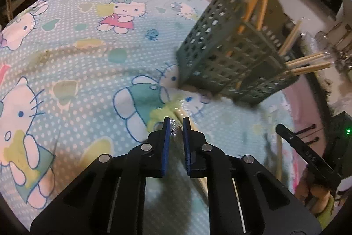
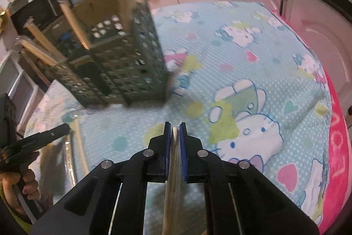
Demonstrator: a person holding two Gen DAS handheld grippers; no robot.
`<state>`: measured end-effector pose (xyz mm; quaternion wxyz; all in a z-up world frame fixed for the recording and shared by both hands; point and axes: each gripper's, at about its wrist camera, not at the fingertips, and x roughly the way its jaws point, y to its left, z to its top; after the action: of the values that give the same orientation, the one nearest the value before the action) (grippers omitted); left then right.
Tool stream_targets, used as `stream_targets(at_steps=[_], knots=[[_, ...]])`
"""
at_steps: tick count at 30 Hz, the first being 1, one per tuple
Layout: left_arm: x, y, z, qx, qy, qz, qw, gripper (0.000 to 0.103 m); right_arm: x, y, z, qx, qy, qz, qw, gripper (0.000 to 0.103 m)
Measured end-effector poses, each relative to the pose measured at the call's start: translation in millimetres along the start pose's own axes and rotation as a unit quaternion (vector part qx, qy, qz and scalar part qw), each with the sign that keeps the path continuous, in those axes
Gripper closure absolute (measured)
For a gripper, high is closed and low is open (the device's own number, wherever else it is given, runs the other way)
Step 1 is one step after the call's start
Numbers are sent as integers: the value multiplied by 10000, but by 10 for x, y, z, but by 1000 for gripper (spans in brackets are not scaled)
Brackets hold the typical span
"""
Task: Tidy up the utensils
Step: 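Lift the left gripper's chopstick over the caddy while the right gripper carries its chopstick there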
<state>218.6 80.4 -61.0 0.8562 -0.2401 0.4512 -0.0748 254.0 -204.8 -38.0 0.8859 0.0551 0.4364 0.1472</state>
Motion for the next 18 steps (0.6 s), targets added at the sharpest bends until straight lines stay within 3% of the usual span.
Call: stream_targets(at_steps=[18], knots=[[-760, -440, 15, 546, -815, -249, 9949, 100, -654, 444, -19, -295, -788, 543, 9950, 96]])
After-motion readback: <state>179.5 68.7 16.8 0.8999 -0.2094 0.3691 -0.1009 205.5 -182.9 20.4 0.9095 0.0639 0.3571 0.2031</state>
